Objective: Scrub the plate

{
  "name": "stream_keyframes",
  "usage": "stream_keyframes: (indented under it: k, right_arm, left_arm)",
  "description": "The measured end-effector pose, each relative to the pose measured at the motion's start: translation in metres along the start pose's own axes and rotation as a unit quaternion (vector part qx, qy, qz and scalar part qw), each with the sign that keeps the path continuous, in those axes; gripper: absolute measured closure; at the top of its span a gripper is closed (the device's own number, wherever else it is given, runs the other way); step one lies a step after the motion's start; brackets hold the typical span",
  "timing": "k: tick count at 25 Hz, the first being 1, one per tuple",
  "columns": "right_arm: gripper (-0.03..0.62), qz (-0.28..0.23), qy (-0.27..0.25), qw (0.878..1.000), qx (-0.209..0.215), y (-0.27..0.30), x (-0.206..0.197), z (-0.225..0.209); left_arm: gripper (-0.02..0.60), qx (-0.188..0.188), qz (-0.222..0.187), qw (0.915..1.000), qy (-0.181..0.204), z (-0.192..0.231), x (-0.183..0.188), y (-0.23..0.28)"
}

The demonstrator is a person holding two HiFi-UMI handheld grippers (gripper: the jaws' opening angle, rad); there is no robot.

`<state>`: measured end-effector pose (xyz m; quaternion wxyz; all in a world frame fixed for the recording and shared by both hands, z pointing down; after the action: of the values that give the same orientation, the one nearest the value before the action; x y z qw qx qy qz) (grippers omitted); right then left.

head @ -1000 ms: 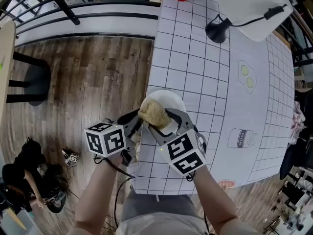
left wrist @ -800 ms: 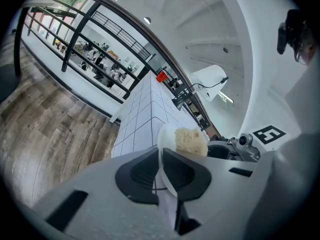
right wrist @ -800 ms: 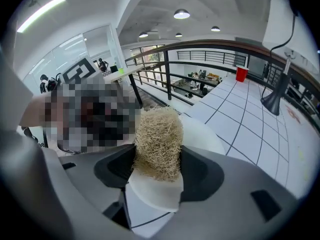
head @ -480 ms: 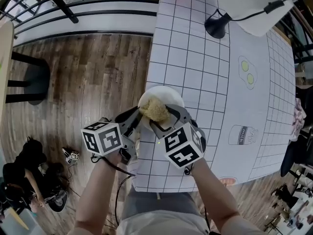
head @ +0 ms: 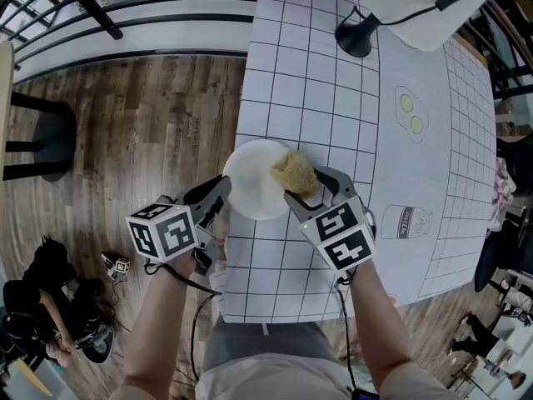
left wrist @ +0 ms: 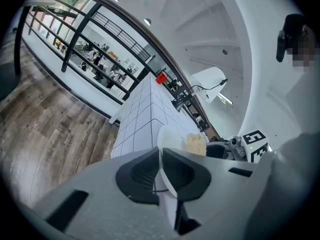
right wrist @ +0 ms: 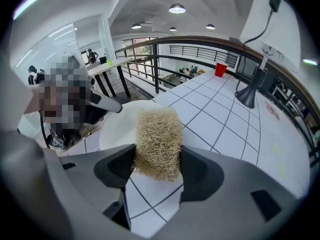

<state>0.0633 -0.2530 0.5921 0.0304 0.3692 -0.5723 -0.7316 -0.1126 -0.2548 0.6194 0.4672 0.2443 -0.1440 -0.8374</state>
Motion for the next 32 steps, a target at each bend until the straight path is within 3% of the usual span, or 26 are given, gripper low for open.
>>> stream_keyframes:
  k: [5,8,12,17,25,32]
  right_arm:
    - [0.329,-0.005,-0.002,0.999,-0.032,-0.013,-0.001,-0.012]
    - [0.33,-0.045,-0.02,0.998,-0.048,-0.03,0.023,-0.001]
    - [0.33,-0.09,-0.051,0.994,0.019,-0.03,0.055,0.051]
    - [0.33,-0.081,-0.062,0.992,0.068,-0.008,0.055,0.092]
    - [0.33,-0.053,-0.072,0.994,0.069,0.007,0.038,0.095]
    - [0.33,-0.031,-0.087,0.994,0.059,0.015,0.029,0.097]
  left_arm:
    - [0.548,0.002,-0.002,1.0,-0.004,-0.001,0.001,0.002]
    - [0.548,0.003,-0.004,1.0,-0.008,-0.002,0.002,0.001]
    - [0.549,0.001,-0.004,0.9999,-0.013,-0.002,0.001,-0.001]
    - [0.549,0.002,-0.006,0.9998,-0.017,-0.001,0.0,-0.002]
    - [0.549,-0.005,-0.011,0.9994,-0.034,0.003,-0.002,-0.005]
    - [0.549,-0.003,-0.005,0.9999,-0.01,-0.003,0.0,-0.004]
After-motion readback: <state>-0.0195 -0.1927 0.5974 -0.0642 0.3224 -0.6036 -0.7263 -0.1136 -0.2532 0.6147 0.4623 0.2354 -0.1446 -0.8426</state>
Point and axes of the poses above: the fingertips, and each gripper's own axes: y forward along the fingers, z to its left, x out of its top, the point moved 4 cm from there along -y, backward along the fingers, and after that the axes turned 13 degrees about -y, right-handed, at the moved point
